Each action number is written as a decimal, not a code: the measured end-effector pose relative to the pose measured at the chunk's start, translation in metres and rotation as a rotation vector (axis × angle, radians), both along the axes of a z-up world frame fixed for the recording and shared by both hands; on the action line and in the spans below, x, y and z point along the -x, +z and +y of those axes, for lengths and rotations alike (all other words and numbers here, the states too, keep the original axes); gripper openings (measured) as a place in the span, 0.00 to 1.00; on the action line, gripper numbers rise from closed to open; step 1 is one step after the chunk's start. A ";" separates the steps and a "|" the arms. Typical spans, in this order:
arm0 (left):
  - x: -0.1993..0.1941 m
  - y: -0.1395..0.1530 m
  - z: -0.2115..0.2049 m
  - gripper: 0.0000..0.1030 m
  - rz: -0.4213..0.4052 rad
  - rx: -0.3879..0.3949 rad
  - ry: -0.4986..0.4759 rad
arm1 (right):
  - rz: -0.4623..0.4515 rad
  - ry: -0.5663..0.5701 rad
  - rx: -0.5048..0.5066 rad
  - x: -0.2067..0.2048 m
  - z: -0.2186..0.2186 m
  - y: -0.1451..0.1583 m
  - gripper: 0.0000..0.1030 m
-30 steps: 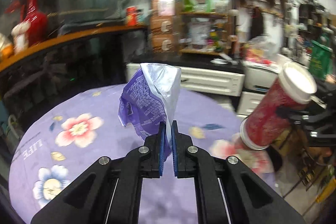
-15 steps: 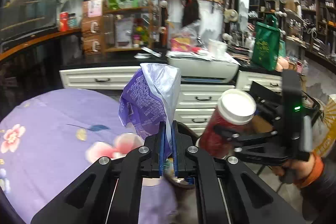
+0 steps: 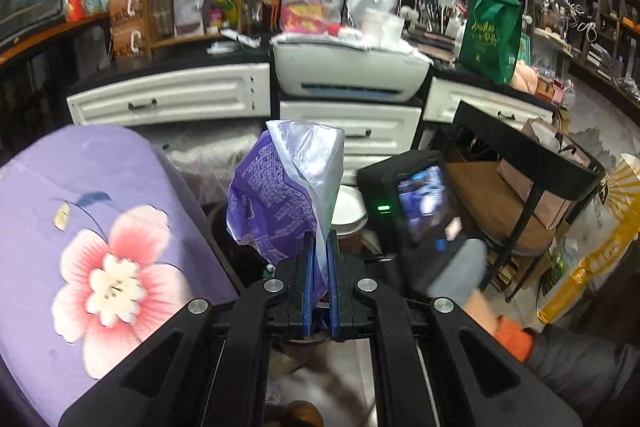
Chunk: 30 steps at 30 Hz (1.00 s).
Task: Collect trash
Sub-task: 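Carry the red cup and purple wrapper over the black bin, then open the right tool to drop the red cup into the bin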
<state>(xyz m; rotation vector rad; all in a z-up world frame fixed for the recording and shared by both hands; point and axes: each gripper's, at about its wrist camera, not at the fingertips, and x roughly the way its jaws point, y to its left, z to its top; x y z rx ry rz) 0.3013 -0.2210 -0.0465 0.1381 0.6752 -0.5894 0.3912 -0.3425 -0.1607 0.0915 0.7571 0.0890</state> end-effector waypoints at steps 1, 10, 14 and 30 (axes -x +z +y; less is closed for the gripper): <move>0.000 -0.003 -0.001 0.07 0.006 -0.002 0.000 | 0.014 -0.005 -0.002 -0.005 0.002 -0.009 0.68; -0.010 -0.023 -0.009 0.07 0.049 -0.027 -0.001 | 0.003 -0.015 0.030 -0.007 0.007 -0.028 0.79; -0.016 -0.026 -0.012 0.07 0.060 -0.028 -0.003 | -0.031 -0.044 0.054 0.010 -0.001 -0.014 0.79; -0.065 -0.097 -0.060 0.07 0.218 -0.115 -0.021 | -0.067 -0.206 0.083 0.129 -0.062 0.011 0.84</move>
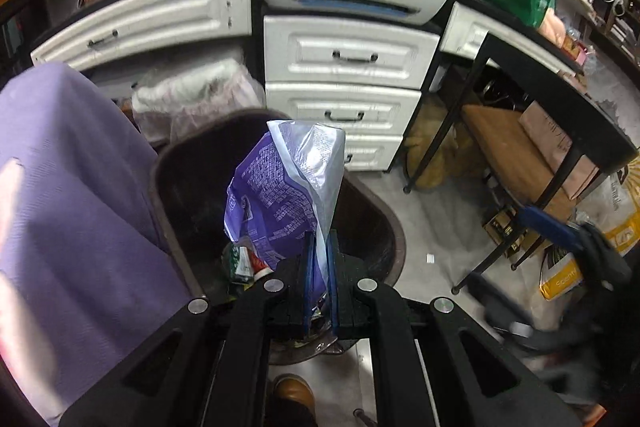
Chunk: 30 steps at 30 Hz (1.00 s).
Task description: Collect trash
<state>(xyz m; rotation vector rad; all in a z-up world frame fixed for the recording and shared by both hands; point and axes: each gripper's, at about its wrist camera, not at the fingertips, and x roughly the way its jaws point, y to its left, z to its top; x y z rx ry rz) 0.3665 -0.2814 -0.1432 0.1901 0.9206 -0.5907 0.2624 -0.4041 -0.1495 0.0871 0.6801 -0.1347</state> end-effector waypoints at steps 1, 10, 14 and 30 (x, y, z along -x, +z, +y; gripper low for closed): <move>-0.002 -0.003 -0.002 0.07 0.007 -0.005 0.001 | 0.005 -0.013 -0.015 0.006 -0.005 -0.001 0.84; -0.006 -0.021 -0.015 0.36 0.008 -0.045 0.014 | 0.022 -0.064 -0.074 0.047 -0.017 -0.004 0.84; 0.002 -0.013 -0.012 0.56 -0.023 -0.048 0.018 | -0.005 -0.072 -0.069 0.057 -0.011 0.006 0.84; 0.180 0.140 0.148 0.95 -0.471 0.096 0.171 | -0.254 0.008 0.000 0.140 0.082 0.140 0.94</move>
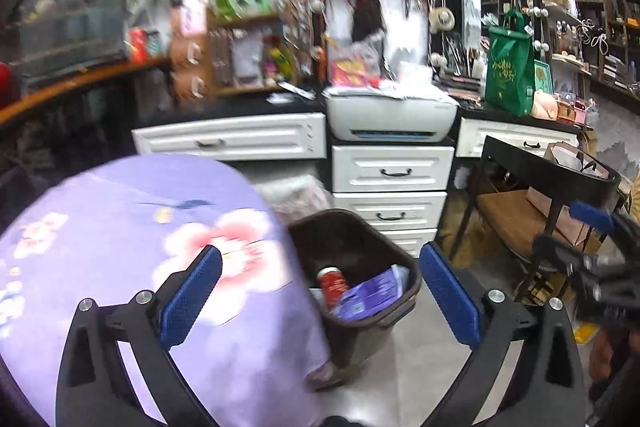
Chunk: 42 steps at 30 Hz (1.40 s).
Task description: Collect trash
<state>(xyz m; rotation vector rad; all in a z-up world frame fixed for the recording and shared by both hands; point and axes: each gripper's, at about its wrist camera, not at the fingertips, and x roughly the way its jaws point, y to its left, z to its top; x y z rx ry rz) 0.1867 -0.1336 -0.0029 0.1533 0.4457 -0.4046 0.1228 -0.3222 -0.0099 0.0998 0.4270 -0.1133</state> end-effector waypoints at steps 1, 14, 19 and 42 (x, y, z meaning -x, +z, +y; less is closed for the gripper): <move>0.012 0.001 0.011 0.95 -0.009 -0.010 0.015 | -0.002 0.019 -0.007 0.005 0.011 0.004 0.94; 0.156 0.004 0.121 0.95 0.010 0.001 0.237 | -0.100 0.139 0.088 0.122 0.129 0.025 0.94; 0.196 0.006 0.127 0.95 -0.043 0.003 0.292 | -0.101 0.193 0.099 0.163 0.142 0.027 0.94; 0.230 0.002 0.137 0.95 -0.146 0.058 0.354 | -0.224 0.250 0.095 0.206 0.143 0.034 0.94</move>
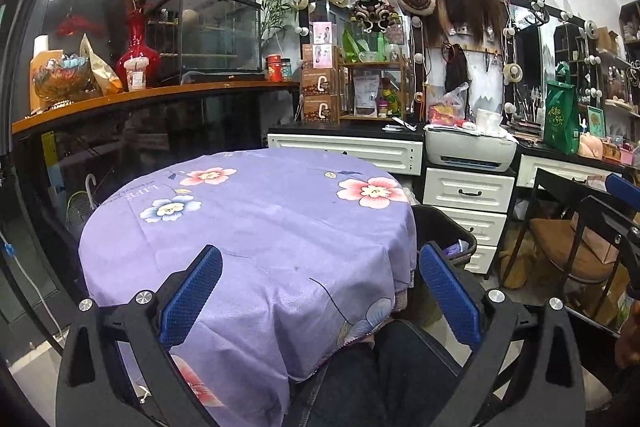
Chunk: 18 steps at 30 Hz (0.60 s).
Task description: Collect trash
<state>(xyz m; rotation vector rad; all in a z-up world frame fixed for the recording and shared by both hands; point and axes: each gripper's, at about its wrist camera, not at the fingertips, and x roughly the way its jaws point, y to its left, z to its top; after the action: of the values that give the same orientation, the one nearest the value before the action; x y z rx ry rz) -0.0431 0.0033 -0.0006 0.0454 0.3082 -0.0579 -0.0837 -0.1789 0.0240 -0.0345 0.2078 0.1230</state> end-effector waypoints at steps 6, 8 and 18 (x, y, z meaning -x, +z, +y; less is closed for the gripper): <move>0.001 -0.001 0.000 0.95 0.003 0.001 -0.006 | 0.003 0.001 -0.005 -0.002 -0.001 -0.001 0.94; 0.001 -0.001 0.000 0.95 0.000 0.001 -0.006 | 0.005 0.002 -0.004 -0.002 0.000 -0.001 0.94; 0.002 0.000 0.001 0.95 0.000 0.007 -0.018 | 0.004 0.014 0.000 -0.003 -0.001 -0.003 0.94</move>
<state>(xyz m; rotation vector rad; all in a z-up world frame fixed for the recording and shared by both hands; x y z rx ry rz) -0.0454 0.0042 -0.0003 0.0408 0.3076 -0.0766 -0.0811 -0.1798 0.0214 -0.0358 0.2119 0.1372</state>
